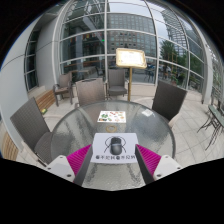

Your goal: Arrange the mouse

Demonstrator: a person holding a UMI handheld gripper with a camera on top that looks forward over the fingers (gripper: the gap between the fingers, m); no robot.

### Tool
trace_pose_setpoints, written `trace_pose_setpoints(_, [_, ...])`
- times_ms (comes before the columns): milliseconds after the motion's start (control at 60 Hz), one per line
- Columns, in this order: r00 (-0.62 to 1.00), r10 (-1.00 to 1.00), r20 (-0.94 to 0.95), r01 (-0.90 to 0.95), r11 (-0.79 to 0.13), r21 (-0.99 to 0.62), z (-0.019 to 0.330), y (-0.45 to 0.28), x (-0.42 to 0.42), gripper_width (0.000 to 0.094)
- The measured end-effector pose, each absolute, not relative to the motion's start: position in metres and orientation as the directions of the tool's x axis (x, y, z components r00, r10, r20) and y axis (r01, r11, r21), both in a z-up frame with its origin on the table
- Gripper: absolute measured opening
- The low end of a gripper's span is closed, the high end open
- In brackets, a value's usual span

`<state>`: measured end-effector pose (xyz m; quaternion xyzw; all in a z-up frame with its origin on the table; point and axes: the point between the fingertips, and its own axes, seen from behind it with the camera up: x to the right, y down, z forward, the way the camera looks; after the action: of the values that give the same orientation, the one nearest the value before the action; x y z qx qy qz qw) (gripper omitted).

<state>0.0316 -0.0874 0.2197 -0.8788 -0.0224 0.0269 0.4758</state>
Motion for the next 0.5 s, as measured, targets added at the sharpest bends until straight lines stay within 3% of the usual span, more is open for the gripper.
trace_pose_setpoints(500, [0.998,0.041,-0.036,-0.01,-0.514,-0.858,0.239,-0.105,0.05,0.0856])
